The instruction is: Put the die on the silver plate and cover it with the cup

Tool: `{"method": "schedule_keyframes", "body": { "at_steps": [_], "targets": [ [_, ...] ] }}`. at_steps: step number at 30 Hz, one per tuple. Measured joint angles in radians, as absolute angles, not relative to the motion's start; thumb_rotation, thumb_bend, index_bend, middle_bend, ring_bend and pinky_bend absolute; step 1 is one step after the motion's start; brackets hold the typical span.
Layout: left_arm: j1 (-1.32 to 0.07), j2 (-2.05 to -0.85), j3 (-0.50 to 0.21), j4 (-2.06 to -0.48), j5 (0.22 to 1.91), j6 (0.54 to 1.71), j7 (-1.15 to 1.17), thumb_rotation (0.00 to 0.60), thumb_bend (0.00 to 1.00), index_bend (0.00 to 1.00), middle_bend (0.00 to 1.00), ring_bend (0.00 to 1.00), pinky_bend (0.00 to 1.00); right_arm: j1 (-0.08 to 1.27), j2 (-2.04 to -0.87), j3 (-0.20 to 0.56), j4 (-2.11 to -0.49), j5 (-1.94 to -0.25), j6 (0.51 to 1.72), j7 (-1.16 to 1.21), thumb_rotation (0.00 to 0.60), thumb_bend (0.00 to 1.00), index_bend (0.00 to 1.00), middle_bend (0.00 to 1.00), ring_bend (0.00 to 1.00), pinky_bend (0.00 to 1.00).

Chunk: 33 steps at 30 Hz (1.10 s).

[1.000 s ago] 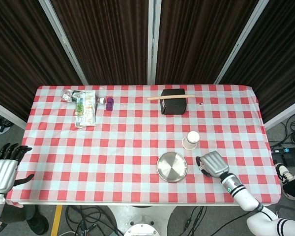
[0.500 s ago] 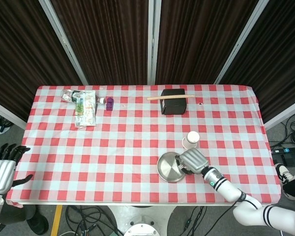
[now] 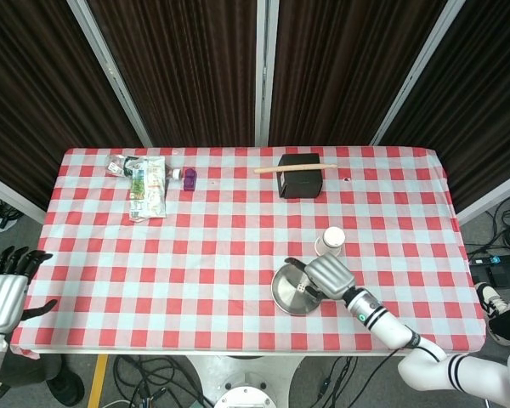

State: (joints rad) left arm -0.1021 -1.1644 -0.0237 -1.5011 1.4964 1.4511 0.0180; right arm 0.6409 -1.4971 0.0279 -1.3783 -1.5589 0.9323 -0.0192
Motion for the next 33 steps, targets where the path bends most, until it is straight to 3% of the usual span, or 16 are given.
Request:
{"method": "schedule_keyframes", "body": {
  "at_steps": [2, 6, 13, 21, 33],
  "targets": [
    [-0.104, -1.164, -0.023, -1.502, 1.498, 1.449, 0.015, 0.600, 0.00, 0.21, 0.19, 0.11, 0.08, 0.624, -1.478, 0.039, -1.383, -1.565, 0.998, 0.008, 0.600, 0.28, 0.08, 0.35, 0.27, 0.48],
    [-0.110, -1.160, -0.023, -1.508, 1.502, 1.443, 0.009, 0.600, 0.00, 0.21, 0.19, 0.11, 0.08, 0.595, -1.443, 0.087, -1.369, -1.544, 1.089, 0.078, 0.600, 0.14, 0.10, 0.30, 0.14, 0.28],
    [-0.110, -1.154, -0.020, -1.524, 1.499, 1.436, 0.020, 0.600, 0.00, 0.21, 0.19, 0.11, 0.08, 0.592, -1.426, 0.145, -1.300, -1.414, 1.043, 0.122, 0.600, 0.10, 0.12, 0.20, 0.02, 0.12],
    [-0.107, -1.144, -0.017, -1.543, 1.491, 1.432, 0.031, 0.600, 0.00, 0.21, 0.19, 0.11, 0.08, 0.623, -1.447, 0.144, -1.232, -1.320, 0.868, 0.128, 0.600, 0.12, 0.20, 0.18, 0.01, 0.10],
    [-0.108, -1.134, -0.015, -1.563, 1.480, 1.420, 0.046, 0.600, 0.00, 0.21, 0.19, 0.11, 0.08, 0.643, -1.494, 0.142, -1.160, -1.307, 0.825, 0.208, 0.600, 0.14, 0.29, 0.21, 0.01, 0.10]
  ]
}}
